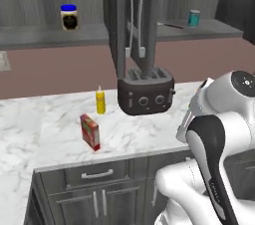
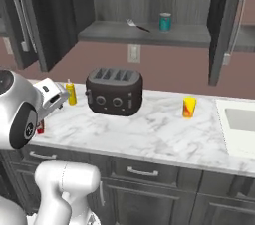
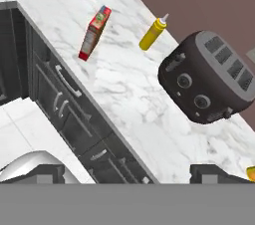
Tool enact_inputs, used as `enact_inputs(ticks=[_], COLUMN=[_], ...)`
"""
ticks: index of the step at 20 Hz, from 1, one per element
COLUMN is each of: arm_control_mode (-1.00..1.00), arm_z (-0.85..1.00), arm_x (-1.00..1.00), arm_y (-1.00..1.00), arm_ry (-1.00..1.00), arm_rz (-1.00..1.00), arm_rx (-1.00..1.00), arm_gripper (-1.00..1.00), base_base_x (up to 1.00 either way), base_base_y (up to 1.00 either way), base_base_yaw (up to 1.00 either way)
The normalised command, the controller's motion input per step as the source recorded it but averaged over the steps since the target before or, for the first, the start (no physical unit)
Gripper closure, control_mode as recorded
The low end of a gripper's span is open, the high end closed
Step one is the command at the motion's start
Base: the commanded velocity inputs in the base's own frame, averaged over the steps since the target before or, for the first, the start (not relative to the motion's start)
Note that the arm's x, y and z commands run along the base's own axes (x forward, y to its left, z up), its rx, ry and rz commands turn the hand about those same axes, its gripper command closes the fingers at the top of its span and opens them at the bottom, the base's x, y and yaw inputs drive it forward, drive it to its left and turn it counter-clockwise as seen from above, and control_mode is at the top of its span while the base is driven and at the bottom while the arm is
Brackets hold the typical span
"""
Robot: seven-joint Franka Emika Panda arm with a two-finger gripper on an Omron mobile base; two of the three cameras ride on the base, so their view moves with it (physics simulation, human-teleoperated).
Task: Pick the canned food and cereal from the counter and place them in the cabinets closest to them.
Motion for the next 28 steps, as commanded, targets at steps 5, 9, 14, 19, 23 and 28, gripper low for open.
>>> enact_inputs(ticks=[5, 9, 14, 19, 23, 28], arm_control_mode=[1.0, 1.0, 1.0, 1.0, 1.0, 1.0], arm_z=[0.0, 0.0, 0.0, 0.0, 0.0, 0.0], arm_x=[0.0, 0.0, 0.0, 0.0, 0.0, 0.0], arm_y=[0.0, 0.0, 0.0, 0.0, 0.0, 0.0], arm_ry=[0.0, 0.0, 0.0, 0.0, 0.0, 0.0], arm_rz=[0.0, 0.0, 0.0, 0.0, 0.0, 0.0], arm_rx=[0.0, 0.0, 0.0, 0.0, 0.0, 0.0], arm_gripper=[-1.0, -1.0, -1.0, -1.0, -1.0, -1.0], base_base_x=[-0.35, -0.24, -0.12, -0.02, 0.05, 0.44], base_base_y=[0.77, 0.76, 0.69, 0.29, 0.02, 0.04], base_base_yaw=[0.0, 0.0, 0.0, -0.01, 0.01, -0.03])
